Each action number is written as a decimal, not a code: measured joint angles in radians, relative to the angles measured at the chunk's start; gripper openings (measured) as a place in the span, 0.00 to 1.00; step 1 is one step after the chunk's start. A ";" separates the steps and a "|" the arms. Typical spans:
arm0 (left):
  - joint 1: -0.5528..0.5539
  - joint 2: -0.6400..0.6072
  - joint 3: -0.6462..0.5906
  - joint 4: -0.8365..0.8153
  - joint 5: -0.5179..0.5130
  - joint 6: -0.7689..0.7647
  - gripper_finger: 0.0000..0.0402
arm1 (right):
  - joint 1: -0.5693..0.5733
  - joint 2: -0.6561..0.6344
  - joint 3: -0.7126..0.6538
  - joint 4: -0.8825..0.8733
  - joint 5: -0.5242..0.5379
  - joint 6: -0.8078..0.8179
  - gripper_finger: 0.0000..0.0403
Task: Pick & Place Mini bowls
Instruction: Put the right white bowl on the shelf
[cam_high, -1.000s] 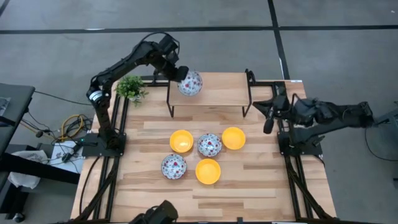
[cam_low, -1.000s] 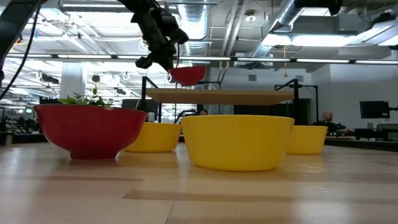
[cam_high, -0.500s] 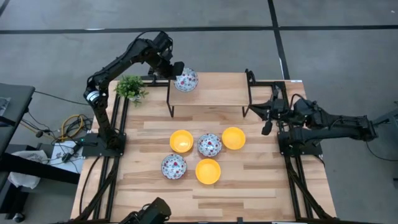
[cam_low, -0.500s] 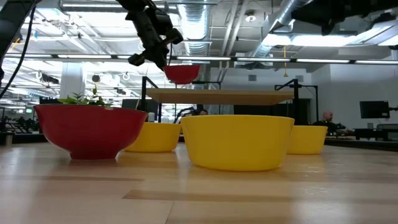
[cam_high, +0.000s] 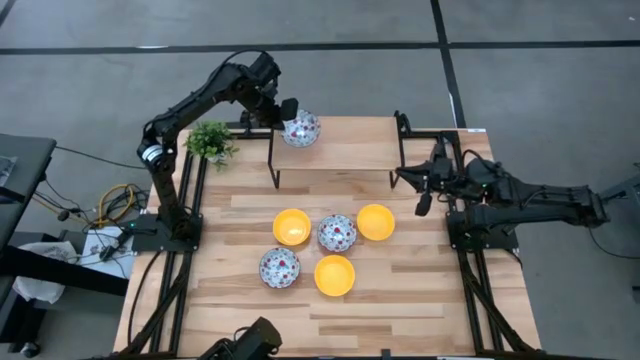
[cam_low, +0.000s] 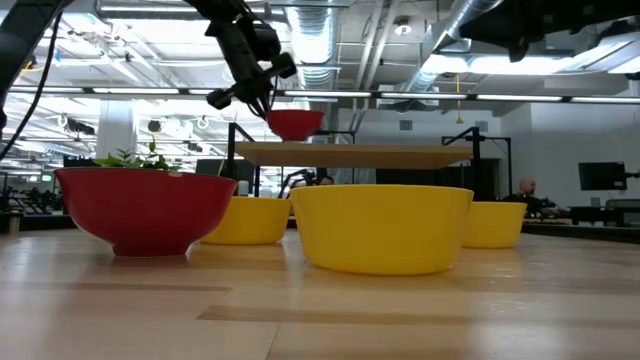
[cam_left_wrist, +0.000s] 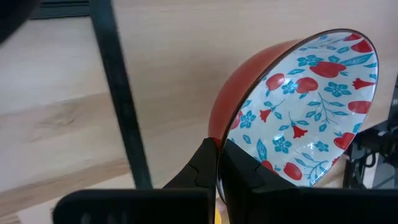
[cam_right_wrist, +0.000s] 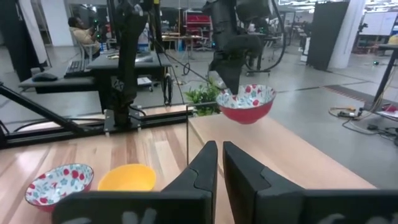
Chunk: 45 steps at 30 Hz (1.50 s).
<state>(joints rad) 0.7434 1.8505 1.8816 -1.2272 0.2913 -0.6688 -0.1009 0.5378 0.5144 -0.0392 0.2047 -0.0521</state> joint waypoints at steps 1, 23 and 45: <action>-0.004 0.006 0.000 0.002 0.002 -0.001 0.01 | 0.000 0.006 0.000 0.005 0.000 0.000 0.04; -0.009 0.028 0.002 -0.013 -0.009 -0.002 0.01 | 0.000 0.050 0.000 0.024 -0.022 0.026 0.04; -0.031 0.039 0.000 -0.023 -0.009 -0.042 0.02 | 0.001 0.050 0.000 0.023 -0.042 0.026 0.04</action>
<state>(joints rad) 0.7120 1.8900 1.8816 -1.2498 0.2818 -0.7109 -0.1001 0.5877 0.5144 -0.0166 0.1632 -0.0257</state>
